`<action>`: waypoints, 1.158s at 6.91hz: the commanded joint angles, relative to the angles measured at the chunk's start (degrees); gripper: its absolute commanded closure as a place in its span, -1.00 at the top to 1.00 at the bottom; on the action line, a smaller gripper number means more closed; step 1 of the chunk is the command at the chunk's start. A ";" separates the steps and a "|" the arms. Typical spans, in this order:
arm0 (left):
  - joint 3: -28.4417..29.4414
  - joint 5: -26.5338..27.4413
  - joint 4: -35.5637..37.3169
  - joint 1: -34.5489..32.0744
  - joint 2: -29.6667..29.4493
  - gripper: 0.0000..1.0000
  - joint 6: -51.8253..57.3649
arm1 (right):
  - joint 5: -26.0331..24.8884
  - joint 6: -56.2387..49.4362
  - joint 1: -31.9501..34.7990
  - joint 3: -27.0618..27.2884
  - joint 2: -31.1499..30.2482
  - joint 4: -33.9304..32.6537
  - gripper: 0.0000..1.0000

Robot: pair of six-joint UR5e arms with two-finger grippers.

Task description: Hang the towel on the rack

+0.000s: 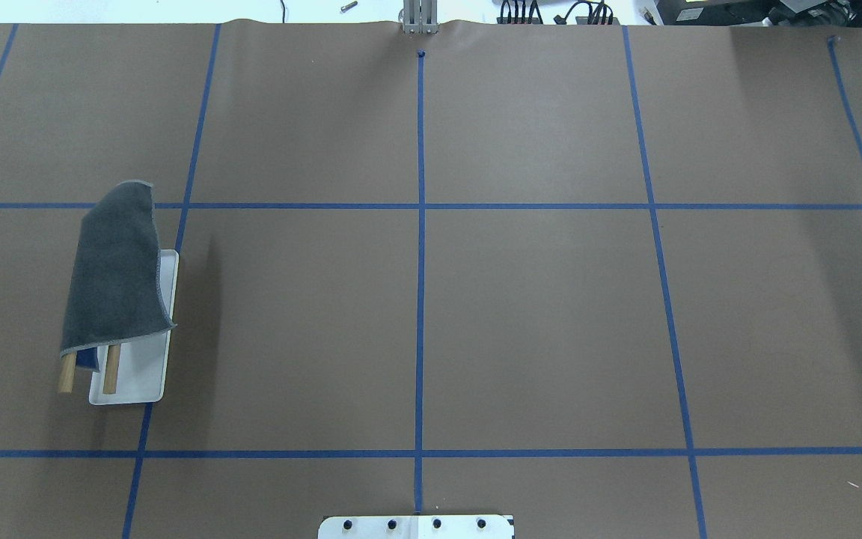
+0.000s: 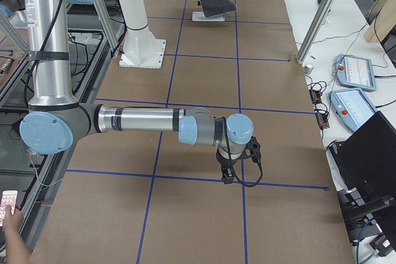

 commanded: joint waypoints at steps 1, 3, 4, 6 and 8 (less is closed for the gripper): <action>0.21 0.49 -0.29 0.24 0.34 0.96 0.38 | 1.45 0.19 0.01 0.45 -0.06 0.00 1.00; 0.21 0.76 -0.38 0.33 -0.36 0.96 0.30 | 3.31 0.36 -0.07 2.38 -1.02 -0.09 1.00; 0.47 0.85 -0.47 0.33 -0.62 0.96 0.47 | 3.13 0.36 -0.08 2.30 -1.03 0.00 1.00; 0.13 0.76 -2.14 0.24 -0.27 0.96 0.38 | 3.05 0.45 -0.08 3.26 -1.03 0.00 1.00; -0.58 0.76 -2.66 0.06 0.25 0.96 0.30 | 3.04 0.36 -0.86 3.27 -0.50 0.00 1.00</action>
